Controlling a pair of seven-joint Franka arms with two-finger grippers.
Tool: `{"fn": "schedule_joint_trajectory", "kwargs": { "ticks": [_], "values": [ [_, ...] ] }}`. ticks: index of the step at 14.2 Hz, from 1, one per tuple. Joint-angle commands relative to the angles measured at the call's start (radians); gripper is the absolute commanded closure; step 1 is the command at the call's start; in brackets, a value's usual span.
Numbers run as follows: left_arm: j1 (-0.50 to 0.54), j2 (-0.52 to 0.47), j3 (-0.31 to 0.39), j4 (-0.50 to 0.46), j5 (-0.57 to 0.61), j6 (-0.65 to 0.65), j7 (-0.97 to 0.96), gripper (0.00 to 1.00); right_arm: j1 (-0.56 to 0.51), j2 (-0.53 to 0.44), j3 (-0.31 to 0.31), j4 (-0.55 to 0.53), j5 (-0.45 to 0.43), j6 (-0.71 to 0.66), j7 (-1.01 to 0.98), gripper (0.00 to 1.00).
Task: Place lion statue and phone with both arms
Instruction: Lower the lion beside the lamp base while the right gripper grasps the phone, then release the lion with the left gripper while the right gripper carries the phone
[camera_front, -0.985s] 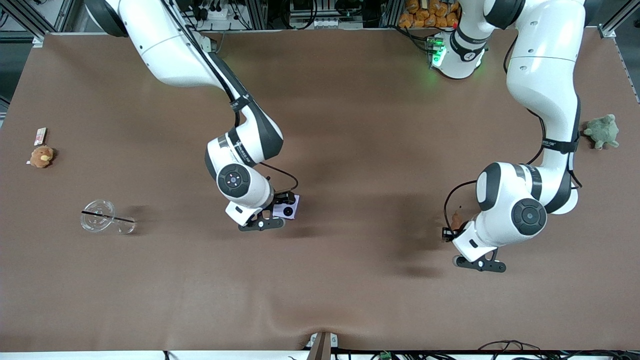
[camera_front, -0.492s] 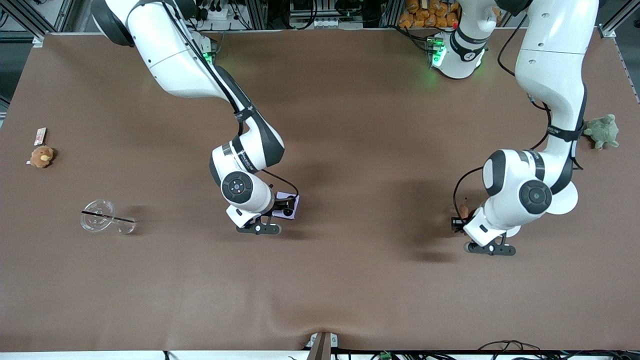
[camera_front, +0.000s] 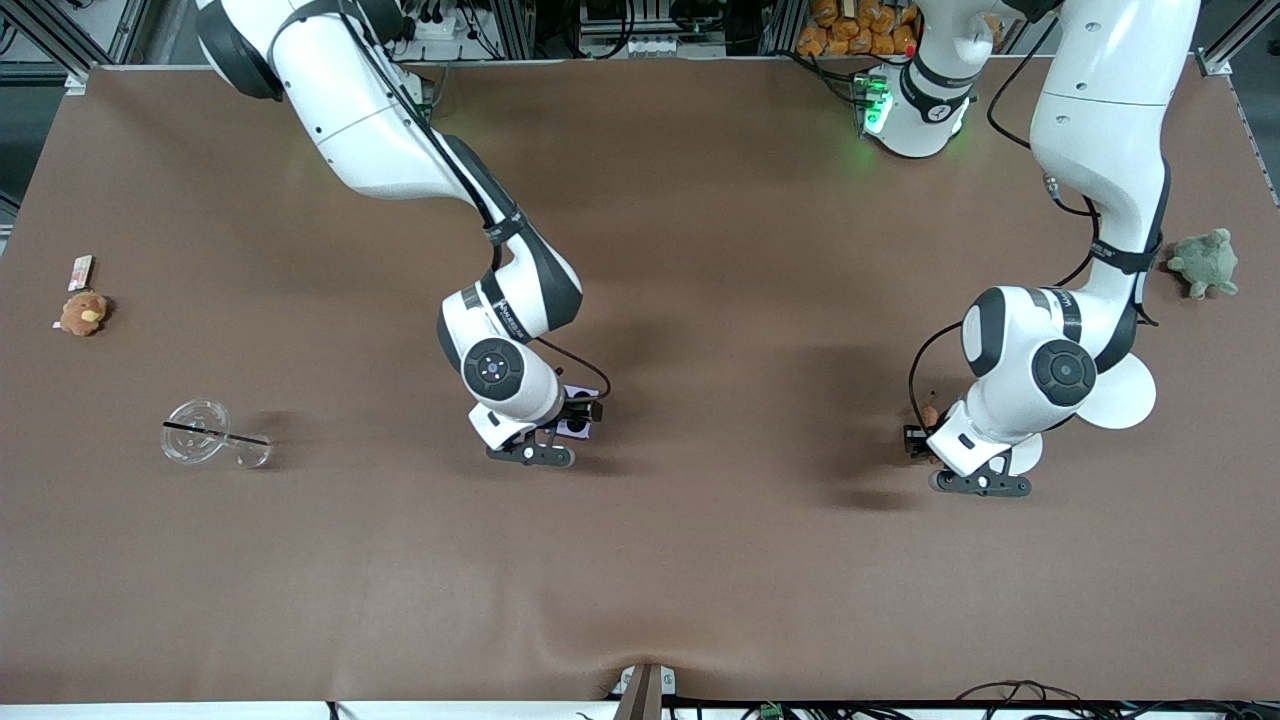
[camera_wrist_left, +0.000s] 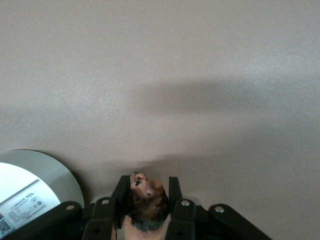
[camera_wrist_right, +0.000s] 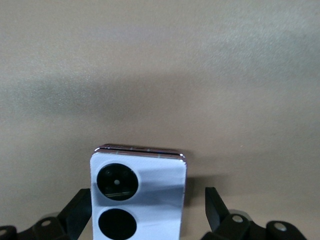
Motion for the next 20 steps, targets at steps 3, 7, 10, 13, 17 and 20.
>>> {"fn": "schedule_joint_trajectory", "kwargs": {
  "ticks": [3,7,10,13,17,20],
  "values": [
    [0.039,-0.025,-0.008,-0.036,0.073,0.041,0.010,1.00,0.019,0.032,-0.004,0.028,0.013,0.036,0.055,0.00],
    [0.039,-0.010,-0.010,-0.027,0.071,0.047,-0.008,1.00,0.034,0.041,-0.005,0.026,0.010,0.041,0.053,0.00],
    [0.050,-0.013,-0.014,-0.018,0.054,0.049,-0.008,1.00,0.048,0.041,-0.005,0.017,0.002,0.076,0.052,0.00],
    [0.054,-0.007,-0.016,-0.018,0.030,0.095,-0.008,1.00,0.046,0.040,-0.005,0.005,0.001,0.089,0.047,0.00],
    [0.051,0.018,-0.019,-0.025,-0.021,0.136,-0.008,1.00,0.046,0.040,-0.007,-0.009,-0.001,0.089,0.038,0.26],
    [0.051,0.021,-0.019,-0.027,-0.021,0.138,-0.008,0.39,0.039,0.034,-0.010,-0.009,-0.001,0.084,0.038,0.77]
  ]
}}
